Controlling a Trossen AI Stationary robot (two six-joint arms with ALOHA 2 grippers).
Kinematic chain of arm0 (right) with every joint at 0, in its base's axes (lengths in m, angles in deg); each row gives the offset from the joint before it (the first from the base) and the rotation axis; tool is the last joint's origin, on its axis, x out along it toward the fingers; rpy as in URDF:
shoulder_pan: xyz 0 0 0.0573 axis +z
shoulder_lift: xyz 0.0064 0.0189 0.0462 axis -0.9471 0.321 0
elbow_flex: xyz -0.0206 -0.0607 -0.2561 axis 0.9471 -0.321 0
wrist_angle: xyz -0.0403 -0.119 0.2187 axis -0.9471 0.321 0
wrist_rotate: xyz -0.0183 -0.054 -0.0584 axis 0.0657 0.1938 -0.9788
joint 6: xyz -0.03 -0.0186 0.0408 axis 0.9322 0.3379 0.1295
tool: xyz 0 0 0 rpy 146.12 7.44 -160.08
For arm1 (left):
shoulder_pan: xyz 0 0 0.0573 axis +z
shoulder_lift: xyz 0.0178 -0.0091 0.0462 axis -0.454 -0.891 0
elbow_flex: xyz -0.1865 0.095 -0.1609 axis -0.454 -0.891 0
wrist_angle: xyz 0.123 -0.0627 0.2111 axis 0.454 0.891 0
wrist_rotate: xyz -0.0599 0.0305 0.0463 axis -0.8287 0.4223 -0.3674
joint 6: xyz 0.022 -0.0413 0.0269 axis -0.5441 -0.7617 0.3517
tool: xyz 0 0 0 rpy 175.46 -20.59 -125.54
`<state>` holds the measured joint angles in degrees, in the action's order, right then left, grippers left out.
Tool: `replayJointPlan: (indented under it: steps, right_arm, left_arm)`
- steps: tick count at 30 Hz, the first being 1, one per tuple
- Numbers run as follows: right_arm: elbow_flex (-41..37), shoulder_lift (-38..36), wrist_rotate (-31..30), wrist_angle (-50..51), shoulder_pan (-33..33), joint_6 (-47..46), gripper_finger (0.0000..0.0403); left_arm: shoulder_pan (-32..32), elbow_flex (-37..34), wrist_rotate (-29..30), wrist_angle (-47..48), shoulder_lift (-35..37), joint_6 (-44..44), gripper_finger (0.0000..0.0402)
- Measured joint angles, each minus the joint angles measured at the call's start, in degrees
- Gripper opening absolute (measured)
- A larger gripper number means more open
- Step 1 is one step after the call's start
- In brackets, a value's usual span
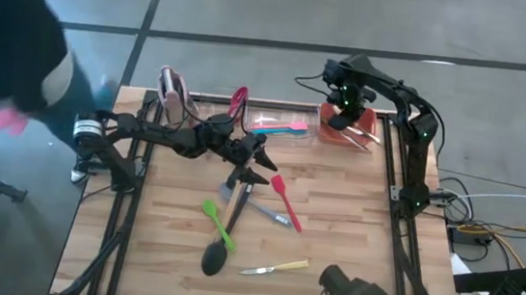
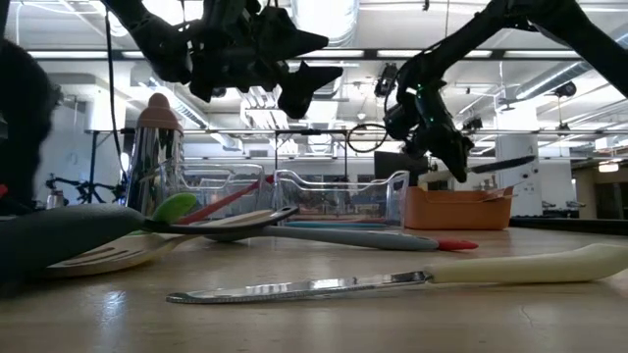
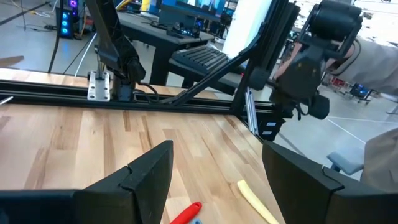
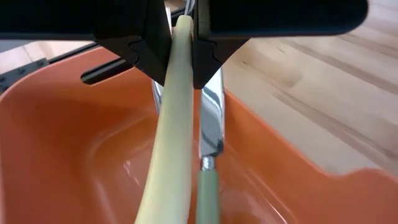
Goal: Pick & Place Kitchen Items
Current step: Put the right yellow knife into the orange bin
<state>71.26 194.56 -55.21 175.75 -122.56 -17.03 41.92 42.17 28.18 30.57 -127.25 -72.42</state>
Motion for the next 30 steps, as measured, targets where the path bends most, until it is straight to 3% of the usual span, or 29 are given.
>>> replayJointPlan:
  steps: [10, 30]
  right_arm:
    - [-0.76, 1.06, -4.56, -0.5, 0.13, -3.02, 0.0026]
    - [-0.55, 6.27, -4.6, -4.98, 3.19, -2.37, 0.0026]
  left_arm:
    - [0.02, 0.15, 0.01, -1.05, 0.02, -0.06, 0.025]
    - [0.02, 0.14, 0.01, -1.03, 0.02, -0.03, 0.025]
